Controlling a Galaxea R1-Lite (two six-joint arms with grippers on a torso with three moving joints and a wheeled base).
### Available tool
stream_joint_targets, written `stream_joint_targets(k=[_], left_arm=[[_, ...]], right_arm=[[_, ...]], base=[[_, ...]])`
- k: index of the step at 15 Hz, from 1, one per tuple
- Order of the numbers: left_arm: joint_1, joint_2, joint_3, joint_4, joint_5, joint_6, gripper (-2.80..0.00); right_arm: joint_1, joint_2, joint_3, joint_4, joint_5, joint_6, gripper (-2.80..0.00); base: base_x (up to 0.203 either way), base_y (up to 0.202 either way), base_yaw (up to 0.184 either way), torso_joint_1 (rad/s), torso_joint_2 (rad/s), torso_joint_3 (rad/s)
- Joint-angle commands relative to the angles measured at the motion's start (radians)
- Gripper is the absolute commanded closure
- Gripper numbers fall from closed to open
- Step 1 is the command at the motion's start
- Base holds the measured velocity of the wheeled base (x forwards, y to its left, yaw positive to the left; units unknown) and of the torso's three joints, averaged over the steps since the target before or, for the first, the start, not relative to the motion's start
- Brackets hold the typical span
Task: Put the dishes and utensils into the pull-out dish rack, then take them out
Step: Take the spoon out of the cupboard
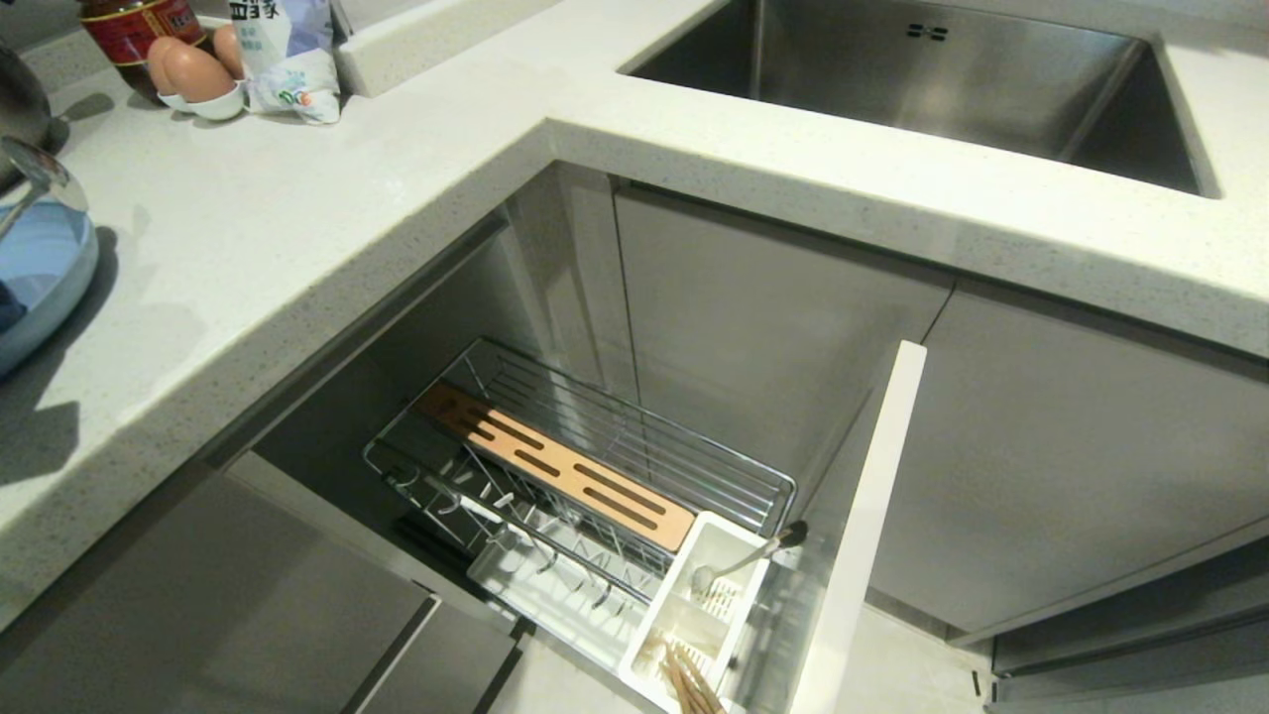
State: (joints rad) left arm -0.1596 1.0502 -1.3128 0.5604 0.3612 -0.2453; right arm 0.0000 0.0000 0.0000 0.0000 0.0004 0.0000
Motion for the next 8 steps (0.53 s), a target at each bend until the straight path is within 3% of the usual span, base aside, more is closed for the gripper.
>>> stream_joint_targets(k=[1, 8], left_arm=[[0.005, -0.001, 0.000, 0.004, 0.011, -0.003, 0.00], [0.005, -0.003, -0.005, 0.001, 0.028, -0.002, 0.00]], right_arm=[[0.000, 0.000, 0.000, 0.000, 0.001, 0.000, 0.00], [0.000, 0.000, 0.000, 0.000, 0.001, 0.000, 0.00]], base=[[0.000, 0.000, 0.000, 0.000, 0.00, 0.000], [0.000, 0.000, 0.000, 0.000, 0.00, 0.000]])
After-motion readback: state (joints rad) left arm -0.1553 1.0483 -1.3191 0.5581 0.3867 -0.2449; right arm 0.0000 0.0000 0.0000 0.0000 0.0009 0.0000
